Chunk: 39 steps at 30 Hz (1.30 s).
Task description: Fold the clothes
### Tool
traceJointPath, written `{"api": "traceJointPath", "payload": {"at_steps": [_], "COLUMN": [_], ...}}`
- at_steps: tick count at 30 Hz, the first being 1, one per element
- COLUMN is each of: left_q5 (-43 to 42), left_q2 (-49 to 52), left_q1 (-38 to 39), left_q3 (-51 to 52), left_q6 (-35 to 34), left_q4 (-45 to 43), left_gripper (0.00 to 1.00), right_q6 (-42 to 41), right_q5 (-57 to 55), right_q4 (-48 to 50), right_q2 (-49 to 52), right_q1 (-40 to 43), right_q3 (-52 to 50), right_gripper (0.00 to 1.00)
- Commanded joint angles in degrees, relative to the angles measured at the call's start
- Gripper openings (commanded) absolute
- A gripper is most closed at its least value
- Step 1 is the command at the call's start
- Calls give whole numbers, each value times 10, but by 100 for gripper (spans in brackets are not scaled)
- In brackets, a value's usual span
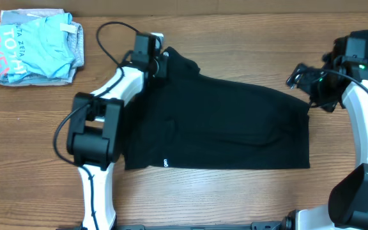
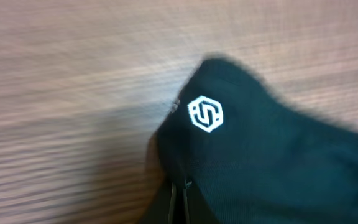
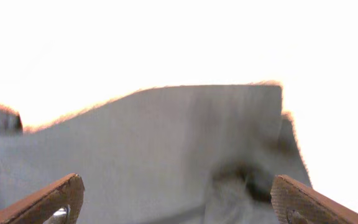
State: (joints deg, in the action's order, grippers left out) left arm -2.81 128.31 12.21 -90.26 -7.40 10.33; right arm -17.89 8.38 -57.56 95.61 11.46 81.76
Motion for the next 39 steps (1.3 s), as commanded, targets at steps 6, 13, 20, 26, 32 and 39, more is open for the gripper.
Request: {"api": "traceJointPath", "payload": {"at_steps": [6,13,20,26,32,39], "left_q5": [13,15,16,17,18,18], "left_q2": [-75,-75,-75,-75,-75,-75], "left_q1": [-52,-58,-58,-58,-58,-58], "left_q3": [-8,-8,-8,-8,-8,-8], "left_q6": [-29,-29,-29,-29,-29,-29], "left_q4": [33,55,68,70,77,87], "left_gripper": [4,4,4,4,4,4], "right_q6": [3,46,54,62,62,62], "right_q5": [-120,-35,-15,3,3,-5], "right_q4": [77,155,231,228,212,224], "right_q2": [52,139,196,221,235,235], "right_q1": [6,5,-7,-24,-44,-44], "right_q3": [12,12,12,12,11,11], "right_gripper": [100,100,99,96,90,63]}}
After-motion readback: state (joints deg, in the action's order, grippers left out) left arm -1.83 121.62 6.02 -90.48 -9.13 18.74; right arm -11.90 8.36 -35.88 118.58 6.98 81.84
